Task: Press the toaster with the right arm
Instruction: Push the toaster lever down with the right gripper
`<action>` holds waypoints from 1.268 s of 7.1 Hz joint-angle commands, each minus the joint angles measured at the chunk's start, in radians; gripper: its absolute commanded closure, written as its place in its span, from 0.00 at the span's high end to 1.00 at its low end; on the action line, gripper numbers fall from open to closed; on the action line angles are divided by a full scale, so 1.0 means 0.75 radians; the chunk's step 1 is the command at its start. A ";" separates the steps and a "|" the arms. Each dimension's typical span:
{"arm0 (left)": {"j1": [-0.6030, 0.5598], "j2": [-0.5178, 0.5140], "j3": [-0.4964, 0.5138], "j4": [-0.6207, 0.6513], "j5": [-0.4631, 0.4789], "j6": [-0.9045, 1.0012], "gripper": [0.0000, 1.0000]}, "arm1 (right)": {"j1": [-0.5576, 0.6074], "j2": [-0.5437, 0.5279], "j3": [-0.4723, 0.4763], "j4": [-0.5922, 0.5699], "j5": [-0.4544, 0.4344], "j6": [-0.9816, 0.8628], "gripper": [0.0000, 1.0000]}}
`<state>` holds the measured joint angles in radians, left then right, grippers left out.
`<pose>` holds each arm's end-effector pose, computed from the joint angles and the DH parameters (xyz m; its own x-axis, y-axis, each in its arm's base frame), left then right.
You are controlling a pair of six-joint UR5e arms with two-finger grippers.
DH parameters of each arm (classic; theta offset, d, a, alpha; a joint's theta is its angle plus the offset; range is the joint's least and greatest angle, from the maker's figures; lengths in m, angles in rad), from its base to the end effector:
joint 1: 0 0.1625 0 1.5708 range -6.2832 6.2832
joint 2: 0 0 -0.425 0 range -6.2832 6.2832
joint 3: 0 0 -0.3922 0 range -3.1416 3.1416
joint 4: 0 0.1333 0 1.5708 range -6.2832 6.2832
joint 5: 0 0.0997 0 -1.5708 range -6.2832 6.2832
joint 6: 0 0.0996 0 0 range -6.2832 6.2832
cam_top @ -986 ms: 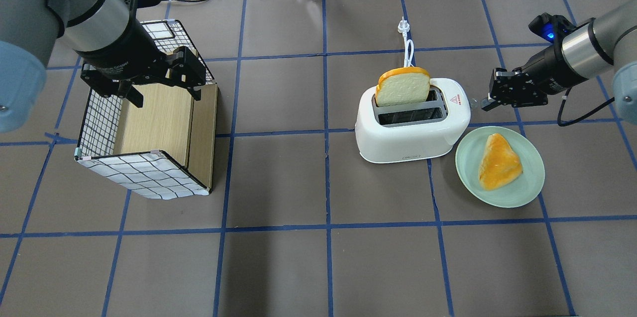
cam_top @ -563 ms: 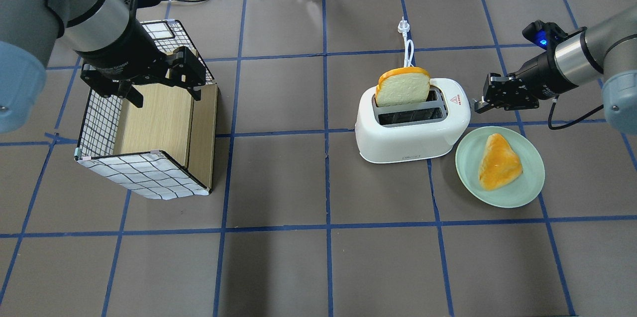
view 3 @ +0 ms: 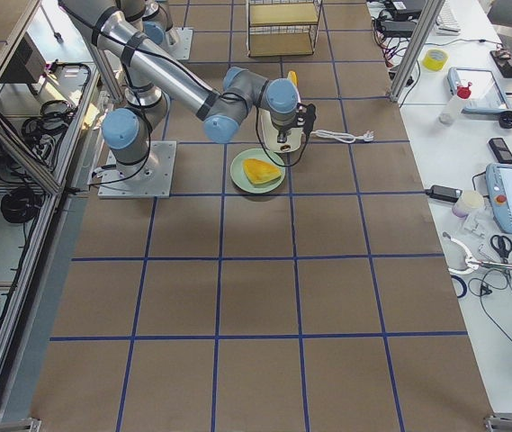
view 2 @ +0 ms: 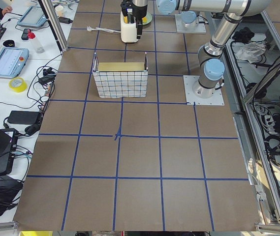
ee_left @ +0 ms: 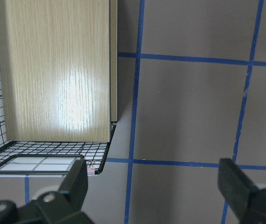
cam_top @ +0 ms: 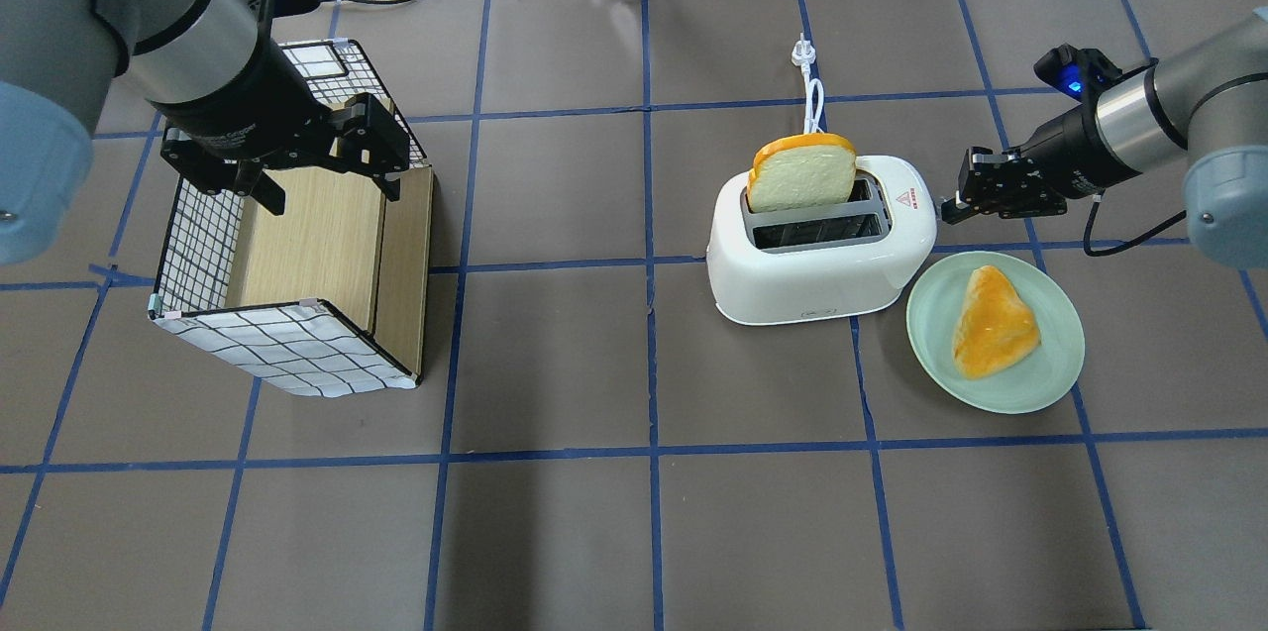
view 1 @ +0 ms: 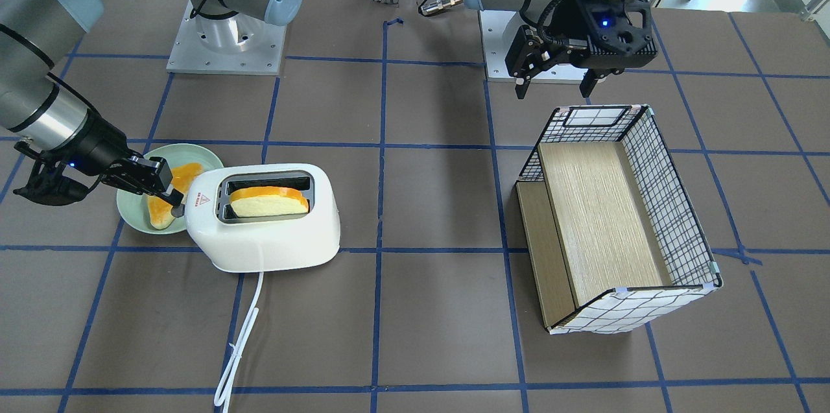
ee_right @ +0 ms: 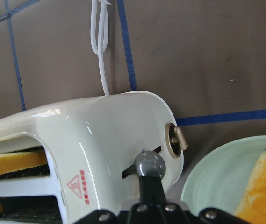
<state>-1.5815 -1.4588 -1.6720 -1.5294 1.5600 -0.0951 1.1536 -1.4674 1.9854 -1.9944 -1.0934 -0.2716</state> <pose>-0.1392 -0.4480 0.4948 -0.9964 -0.0836 0.0157 -0.0843 0.9951 -0.0509 -0.0290 -0.5073 0.2936 -0.8736 0.1407 -0.4659 0.1755 0.9840 -0.0319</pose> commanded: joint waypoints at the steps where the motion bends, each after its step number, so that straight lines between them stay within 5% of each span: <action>1: 0.000 0.000 0.002 0.000 0.000 0.000 1.00 | 0.000 0.007 0.012 -0.012 0.002 0.000 0.00; 9: 0.000 0.000 0.002 0.000 0.000 0.000 1.00 | 0.000 0.085 0.012 -0.065 0.006 0.002 0.00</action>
<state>-1.5816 -1.4588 -1.6718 -1.5294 1.5601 -0.0951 1.1536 -1.4094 1.9941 -2.0406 -1.0892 -0.2712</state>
